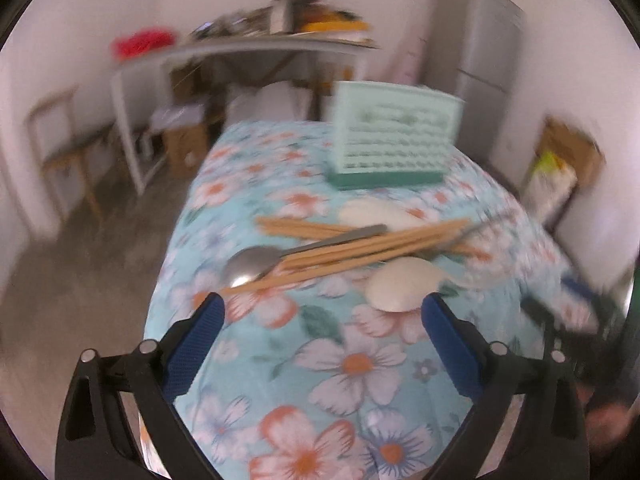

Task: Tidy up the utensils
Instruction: 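Reach the left gripper to the white ladle and close on it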

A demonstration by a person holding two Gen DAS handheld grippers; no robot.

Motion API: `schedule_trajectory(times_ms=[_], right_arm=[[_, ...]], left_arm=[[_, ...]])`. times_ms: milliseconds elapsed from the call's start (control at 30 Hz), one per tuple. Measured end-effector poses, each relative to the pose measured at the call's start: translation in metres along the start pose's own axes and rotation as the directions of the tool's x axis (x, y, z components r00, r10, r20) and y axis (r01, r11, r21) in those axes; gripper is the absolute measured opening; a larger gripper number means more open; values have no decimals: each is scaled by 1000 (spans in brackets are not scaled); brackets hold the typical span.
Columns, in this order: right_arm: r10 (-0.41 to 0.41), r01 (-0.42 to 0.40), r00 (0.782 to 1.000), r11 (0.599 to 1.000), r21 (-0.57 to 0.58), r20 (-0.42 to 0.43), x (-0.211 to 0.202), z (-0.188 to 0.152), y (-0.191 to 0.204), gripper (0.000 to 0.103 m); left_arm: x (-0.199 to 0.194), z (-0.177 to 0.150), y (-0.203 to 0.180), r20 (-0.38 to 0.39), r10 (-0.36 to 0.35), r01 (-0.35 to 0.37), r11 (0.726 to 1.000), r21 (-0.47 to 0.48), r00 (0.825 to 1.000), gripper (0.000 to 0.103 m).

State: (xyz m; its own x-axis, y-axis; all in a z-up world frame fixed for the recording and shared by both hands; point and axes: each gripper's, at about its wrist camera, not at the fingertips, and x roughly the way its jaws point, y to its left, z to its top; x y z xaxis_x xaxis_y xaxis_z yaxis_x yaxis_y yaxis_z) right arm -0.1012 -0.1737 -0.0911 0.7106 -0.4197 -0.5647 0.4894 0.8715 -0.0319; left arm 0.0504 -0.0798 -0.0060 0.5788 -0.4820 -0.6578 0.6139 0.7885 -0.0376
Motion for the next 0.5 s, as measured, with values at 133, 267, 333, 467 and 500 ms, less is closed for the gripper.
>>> schedule_trajectory(times_ms=[133,267,333,467,500], right_arm=[[-6,6,1000,1000,18,12,4,3,-11,95],[2,-1,1000,999,43,-16,11,2,-18,95],[6,-5,1000,999,51,-26,14,0,-20,95],[4,-2,1000,998,62,-31,15,-2,-22,95],[3,-1,1000,998,67,-31,15,-2,-24,95]], left_arm=[[16,-5,-42,-1,25,-25,969,245,1000,81],[44,-14,-70,-11,114,-98,895,435,993,62],[54,-16,-76,7,163,-145,854,499,987,52],[59,-14,-76,17,181,-162,831,532,983,21],[56,-12,-76,21,180,-163,832,531,984,19]])
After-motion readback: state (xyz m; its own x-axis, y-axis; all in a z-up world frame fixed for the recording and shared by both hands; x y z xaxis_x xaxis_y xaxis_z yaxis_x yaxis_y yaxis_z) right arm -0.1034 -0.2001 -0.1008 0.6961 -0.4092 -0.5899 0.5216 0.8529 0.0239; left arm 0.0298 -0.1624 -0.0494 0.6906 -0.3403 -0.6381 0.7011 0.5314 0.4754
